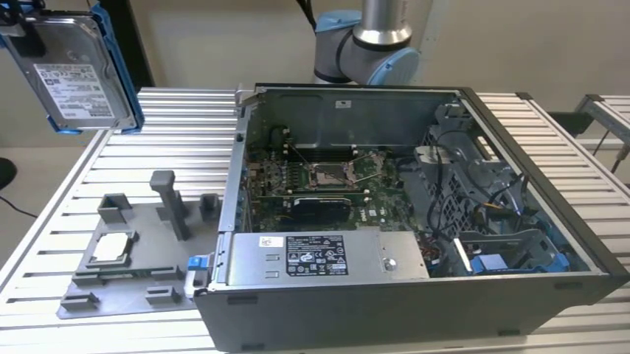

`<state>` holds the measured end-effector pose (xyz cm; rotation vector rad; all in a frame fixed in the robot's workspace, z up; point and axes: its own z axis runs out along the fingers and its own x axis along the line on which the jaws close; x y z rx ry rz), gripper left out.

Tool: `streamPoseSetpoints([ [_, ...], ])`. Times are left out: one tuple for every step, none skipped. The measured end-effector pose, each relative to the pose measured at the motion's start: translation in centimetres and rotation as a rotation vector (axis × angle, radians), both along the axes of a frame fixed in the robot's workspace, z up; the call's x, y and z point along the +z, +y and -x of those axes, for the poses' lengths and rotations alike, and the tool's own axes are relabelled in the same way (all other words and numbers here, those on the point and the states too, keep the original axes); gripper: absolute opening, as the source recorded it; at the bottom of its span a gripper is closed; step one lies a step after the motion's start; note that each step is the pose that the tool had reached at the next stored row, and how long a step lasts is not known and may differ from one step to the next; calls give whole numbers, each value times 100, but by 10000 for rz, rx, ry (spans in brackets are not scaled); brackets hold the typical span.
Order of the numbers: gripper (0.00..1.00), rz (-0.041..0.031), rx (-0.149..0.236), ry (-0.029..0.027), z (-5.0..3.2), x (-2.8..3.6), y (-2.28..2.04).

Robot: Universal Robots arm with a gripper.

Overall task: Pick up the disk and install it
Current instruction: 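Pick up the disk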

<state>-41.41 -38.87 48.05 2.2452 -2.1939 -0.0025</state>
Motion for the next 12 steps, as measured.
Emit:
streamPoseSetpoints([
  [0, 2, 0, 0, 0, 22, 0],
  [0, 4, 0, 0, 0, 43, 0],
  [0, 7, 0, 0, 0, 65, 0],
  [0, 10, 1, 1, -1, 84, 0],
  [0, 13, -1, 1, 0, 104, 1],
  [0, 16, -1, 2, 0, 124, 1],
  [0, 19, -1, 1, 0, 143, 1],
  [0, 23, 0, 2, 0, 163, 0],
  [0, 27, 0, 2, -1, 182, 1],
  [0, 30, 0, 1, 0, 201, 0],
  [0, 33, 0, 1, 0, 220, 0],
  [0, 38, 0, 2, 0, 240, 0],
])
